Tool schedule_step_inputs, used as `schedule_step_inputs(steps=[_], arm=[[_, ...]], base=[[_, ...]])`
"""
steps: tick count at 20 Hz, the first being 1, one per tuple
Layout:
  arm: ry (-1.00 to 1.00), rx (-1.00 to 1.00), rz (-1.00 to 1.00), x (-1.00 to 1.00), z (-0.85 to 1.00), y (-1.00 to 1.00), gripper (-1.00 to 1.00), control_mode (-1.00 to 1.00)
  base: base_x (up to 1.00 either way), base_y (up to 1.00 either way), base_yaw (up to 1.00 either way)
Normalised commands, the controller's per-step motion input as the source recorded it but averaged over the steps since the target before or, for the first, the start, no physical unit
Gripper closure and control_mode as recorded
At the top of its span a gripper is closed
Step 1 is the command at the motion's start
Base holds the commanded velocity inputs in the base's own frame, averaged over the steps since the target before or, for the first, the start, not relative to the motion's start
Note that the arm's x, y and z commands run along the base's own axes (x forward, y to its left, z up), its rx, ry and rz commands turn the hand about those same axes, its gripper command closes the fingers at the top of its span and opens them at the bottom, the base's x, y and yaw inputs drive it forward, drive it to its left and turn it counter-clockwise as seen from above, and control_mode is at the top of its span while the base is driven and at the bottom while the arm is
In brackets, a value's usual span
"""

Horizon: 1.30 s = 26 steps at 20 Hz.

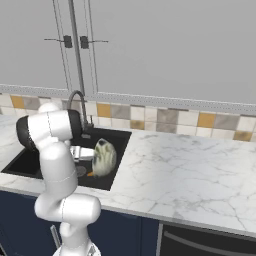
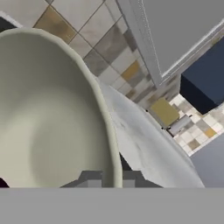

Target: Dump the carrot and eggplant from the bowl so the bowl can be washed. Place the bowl in the sink after clearing the leftovers.

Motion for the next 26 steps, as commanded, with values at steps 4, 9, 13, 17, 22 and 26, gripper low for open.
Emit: schedule_step_inputs(steps=[4, 9, 13, 17, 22, 26], arm=[[-0.28, -0.26, 0.06, -0.44, 0.29, 0.07, 1.0, -1.0], [-0.1, -0.21, 0.01, -0.2, 0.15, 0.0, 1.0, -1.0], [-0.07, 0.0, 0.0, -0.02, 0.14, -0.01, 1.0, -1.0], [-0.1, 0.13, 0.0, -0.23, 0.36, -0.01, 1.0, -1.0], [-0.01, 0.23, 0.0, -0.27, 0.39, 0.2, 1.0, -1.0], [0.01, 0.15, 0.0, -0.1, 0.42, 0.45, 1.0, -1.0]], base=[[0.0, 0.0, 0.0], [0.0, 0.0, 0.0], [0.0, 0.0, 0.0], [0.0, 0.0, 0.0], [0.0, 0.0, 0.0], [0.0, 0.0, 0.0]])
